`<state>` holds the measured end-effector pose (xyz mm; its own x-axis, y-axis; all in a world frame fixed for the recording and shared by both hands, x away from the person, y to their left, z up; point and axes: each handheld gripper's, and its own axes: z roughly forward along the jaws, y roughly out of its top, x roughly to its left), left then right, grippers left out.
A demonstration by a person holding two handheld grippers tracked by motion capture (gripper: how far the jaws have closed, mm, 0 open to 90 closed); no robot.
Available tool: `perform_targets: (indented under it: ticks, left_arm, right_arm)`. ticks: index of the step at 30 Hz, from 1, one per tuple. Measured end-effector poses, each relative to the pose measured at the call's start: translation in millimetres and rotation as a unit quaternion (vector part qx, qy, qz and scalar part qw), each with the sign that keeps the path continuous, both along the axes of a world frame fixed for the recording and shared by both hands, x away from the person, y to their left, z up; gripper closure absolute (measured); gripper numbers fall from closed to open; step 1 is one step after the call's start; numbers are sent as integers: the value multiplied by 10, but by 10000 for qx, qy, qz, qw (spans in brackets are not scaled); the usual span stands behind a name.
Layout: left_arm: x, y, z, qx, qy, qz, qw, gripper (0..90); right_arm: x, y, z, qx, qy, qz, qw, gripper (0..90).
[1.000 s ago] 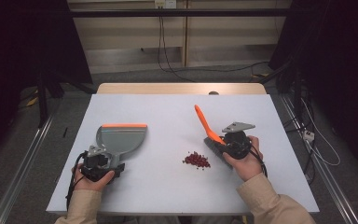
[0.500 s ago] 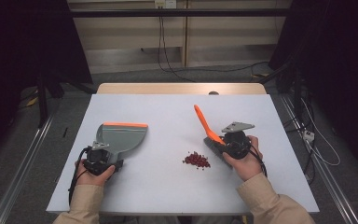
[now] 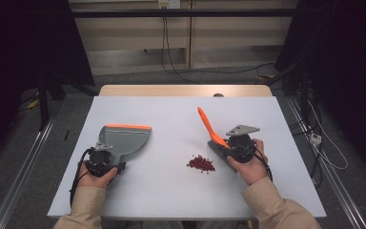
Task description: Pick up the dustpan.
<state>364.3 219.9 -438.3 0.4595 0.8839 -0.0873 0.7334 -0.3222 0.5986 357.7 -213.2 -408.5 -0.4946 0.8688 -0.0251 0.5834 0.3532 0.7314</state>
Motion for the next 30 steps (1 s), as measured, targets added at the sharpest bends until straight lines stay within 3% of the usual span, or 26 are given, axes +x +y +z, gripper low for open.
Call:
perform_targets:
  ticks: [8,12,16,22,27,30]
  left_arm:
    - [4,28,26,61,-57,-219,9997,559]
    - [-9,36,72,-76,-119,-303,9994,561]
    - [-16,38,76,-170,-32,-444,9989,562]
    - [15,39,17,-204,17,-443,9988,556]
    - [14,-11,16,59,-25,-371,9993,536]
    - [28,-27,59,64,-109,-157,9998,441]
  right_arm:
    - [2,-23,-9,52,-28,13,10000,706]
    - [0,-32,-8,76,-11,-3,10000,706]
    - [3,-36,-9,95,-6,-14,10000,705]
    - [2,-30,-8,85,-2,-7,10000,705]
    - [6,-38,-9,101,1,-15,9999,705]
    - [6,-35,-10,115,1,-5,9999,705]
